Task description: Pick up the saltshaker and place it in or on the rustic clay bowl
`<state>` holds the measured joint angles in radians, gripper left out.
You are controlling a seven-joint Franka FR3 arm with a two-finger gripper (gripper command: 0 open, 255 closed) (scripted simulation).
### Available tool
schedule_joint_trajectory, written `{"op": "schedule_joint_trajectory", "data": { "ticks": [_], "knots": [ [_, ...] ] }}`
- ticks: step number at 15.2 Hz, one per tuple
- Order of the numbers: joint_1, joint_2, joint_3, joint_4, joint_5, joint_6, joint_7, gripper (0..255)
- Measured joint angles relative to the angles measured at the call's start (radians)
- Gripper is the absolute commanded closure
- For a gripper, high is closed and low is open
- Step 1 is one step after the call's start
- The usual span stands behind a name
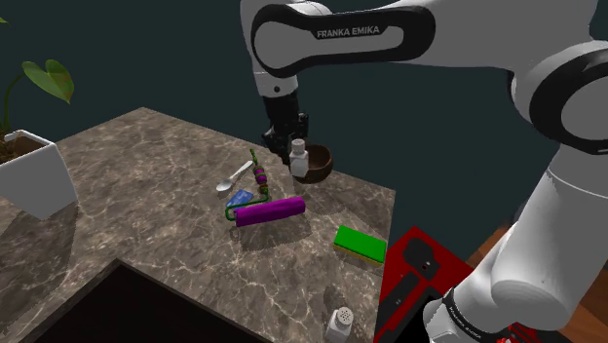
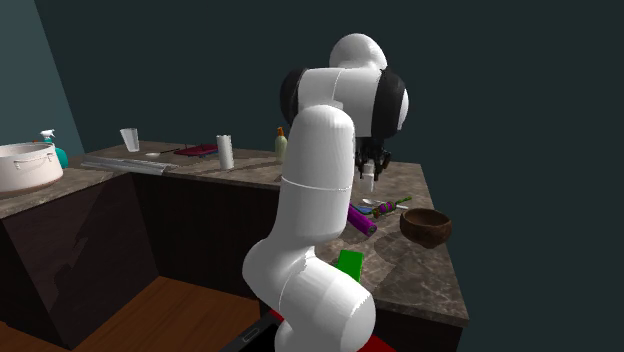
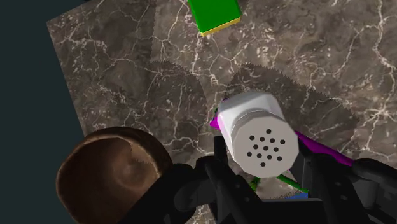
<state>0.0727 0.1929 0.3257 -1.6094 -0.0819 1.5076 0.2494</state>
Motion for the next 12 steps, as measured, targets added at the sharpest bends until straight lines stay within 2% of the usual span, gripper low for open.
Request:
{"op": "schedule_joint_trajectory", "data": {
  "ticks": [3,12],
  "knots": [
    [-0.034,0.029,-0.028,0.039,-0.021,-0.008,-0.062,255],
    [-0.116,0.192,-0.097,0.280,-0.087,-0.075,-0.228,255]
  ]
}}
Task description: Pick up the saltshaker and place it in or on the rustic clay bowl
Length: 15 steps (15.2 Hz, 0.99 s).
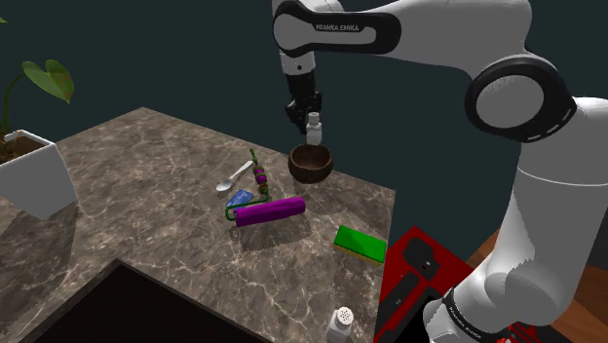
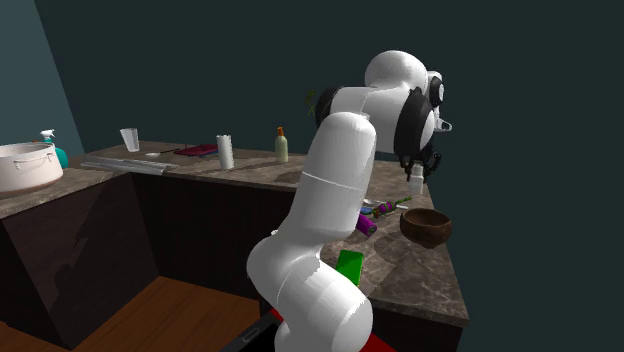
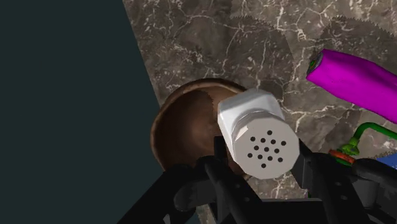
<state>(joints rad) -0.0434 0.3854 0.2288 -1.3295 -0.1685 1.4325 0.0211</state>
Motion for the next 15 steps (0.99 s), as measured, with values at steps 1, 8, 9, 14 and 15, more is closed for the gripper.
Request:
{"op": "schedule_joint_trajectory", "data": {
  "ticks": [1,8,9,14,15],
  "knots": [
    [-0.007,0.032,-0.008,0.051,-0.009,-0.018,-0.019,255],
    [-0.032,0.103,-0.027,0.104,-0.027,0.004,-0.065,255],
    [-0.033,0.103,-0.027,0.091,-0.027,0.018,-0.063,255],
    [-0.040,0.100,-0.028,0.019,-0.027,0.087,-0.057,255],
    [-0.041,0.100,-0.027,0.006,-0.027,0.099,-0.055,255]
  ]
}}
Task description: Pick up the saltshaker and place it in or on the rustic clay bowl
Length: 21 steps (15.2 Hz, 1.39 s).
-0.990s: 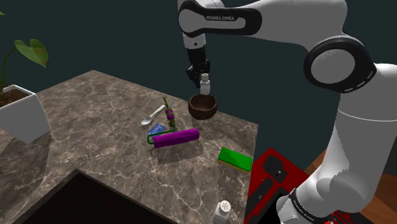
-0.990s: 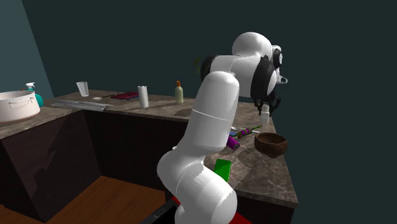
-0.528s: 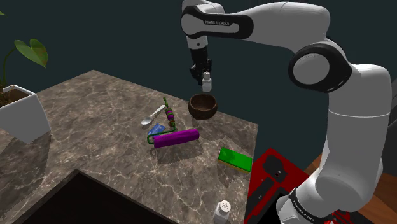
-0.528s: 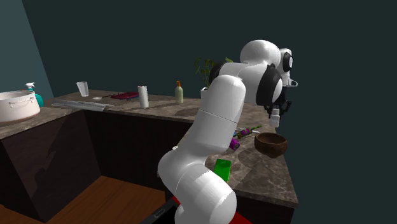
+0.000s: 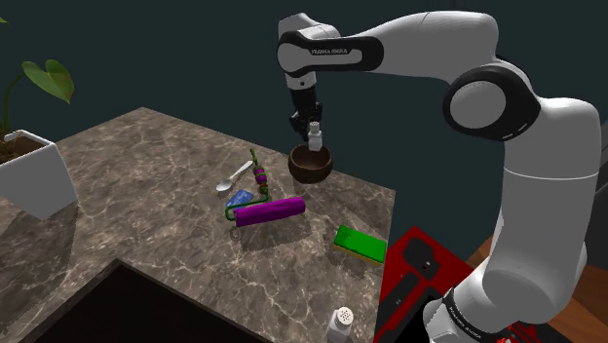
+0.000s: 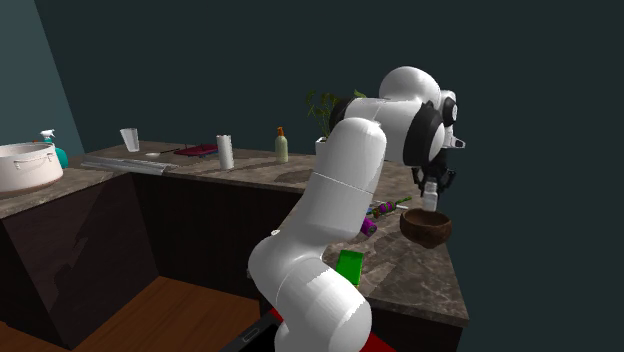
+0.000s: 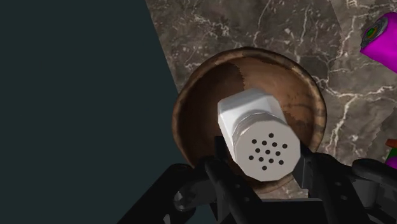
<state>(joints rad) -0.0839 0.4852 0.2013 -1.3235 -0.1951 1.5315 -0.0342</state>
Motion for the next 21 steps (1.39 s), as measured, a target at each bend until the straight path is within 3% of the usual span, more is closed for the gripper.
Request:
{"op": "schedule_joint_trajectory", "data": {
  "ticks": [9,10,16,21],
  "knots": [
    [-0.003,0.003,-0.001,-0.039,-0.001,0.042,0.005,255],
    [-0.003,0.003,-0.001,-0.039,-0.001,0.042,0.005,0],
    [-0.003,0.003,-0.001,-0.039,-0.001,0.042,0.005,0],
    [0.019,0.051,-0.001,0.147,-0.007,-0.095,-0.004,0]
  ]
}}
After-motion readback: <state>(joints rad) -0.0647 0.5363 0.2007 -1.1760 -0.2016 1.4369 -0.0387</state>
